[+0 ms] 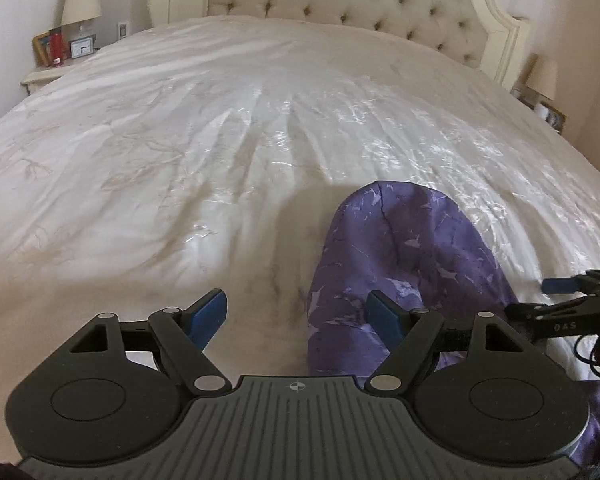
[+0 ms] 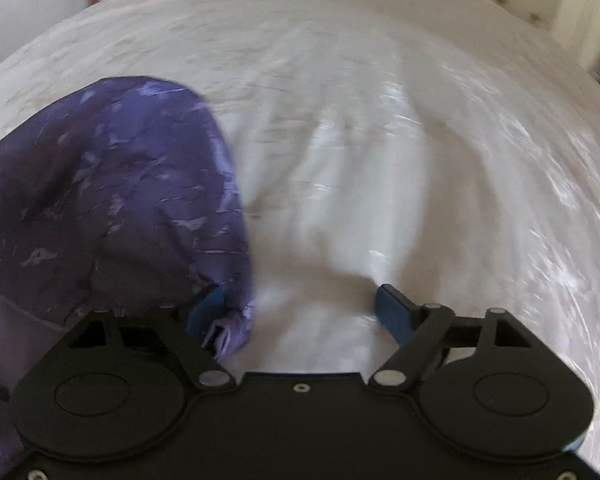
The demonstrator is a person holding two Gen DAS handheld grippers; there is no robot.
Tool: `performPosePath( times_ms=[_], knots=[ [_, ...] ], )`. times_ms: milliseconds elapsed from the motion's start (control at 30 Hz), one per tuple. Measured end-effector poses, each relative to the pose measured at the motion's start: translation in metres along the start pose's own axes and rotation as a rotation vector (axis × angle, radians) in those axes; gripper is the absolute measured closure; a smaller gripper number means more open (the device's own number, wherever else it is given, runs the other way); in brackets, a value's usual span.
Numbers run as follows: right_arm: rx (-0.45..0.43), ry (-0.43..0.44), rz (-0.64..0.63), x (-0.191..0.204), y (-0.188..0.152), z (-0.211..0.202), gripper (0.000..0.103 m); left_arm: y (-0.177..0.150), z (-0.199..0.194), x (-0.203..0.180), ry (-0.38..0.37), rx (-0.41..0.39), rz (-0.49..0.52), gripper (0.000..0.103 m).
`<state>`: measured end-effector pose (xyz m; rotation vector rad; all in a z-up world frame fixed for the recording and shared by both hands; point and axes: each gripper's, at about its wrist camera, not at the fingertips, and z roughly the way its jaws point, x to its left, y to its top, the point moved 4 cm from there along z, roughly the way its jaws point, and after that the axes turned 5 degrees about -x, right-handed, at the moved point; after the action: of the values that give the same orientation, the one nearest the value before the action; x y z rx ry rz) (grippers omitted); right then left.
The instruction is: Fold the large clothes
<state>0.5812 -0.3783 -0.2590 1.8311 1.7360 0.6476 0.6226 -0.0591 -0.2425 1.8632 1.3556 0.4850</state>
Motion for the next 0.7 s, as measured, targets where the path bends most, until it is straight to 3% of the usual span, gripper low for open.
performPosePath(
  times_ms=[133,233,333,467,600,700],
  knots=[
    [-0.016,0.013,-0.031,0.003,0.001,-0.005,0.021,-0.004,0.017,-0.004,0.043,0.044,0.021,0.026],
    [0.0,0.018,-0.019,-0.001,0.0,-0.001,0.017,-0.023,0.042,-0.004,0.198,0.139,0.212,0.025],
    [0.013,0.028,0.02,-0.007,-0.001,0.002,0.013,-0.029,0.044,-0.003,0.2,0.122,0.286,0.024],
    [-0.002,0.068,0.059,-0.013,0.008,-0.015,0.019,-0.011,0.021,0.012,0.191,0.094,0.162,0.026],
    [-0.169,0.178,0.112,-0.019,0.036,-0.053,0.018,0.01,-0.022,0.027,0.1,-0.008,-0.111,0.026],
    [-0.227,0.262,0.127,-0.012,0.06,-0.061,0.018,0.017,-0.032,0.011,0.002,-0.015,-0.161,0.026]
  ],
)
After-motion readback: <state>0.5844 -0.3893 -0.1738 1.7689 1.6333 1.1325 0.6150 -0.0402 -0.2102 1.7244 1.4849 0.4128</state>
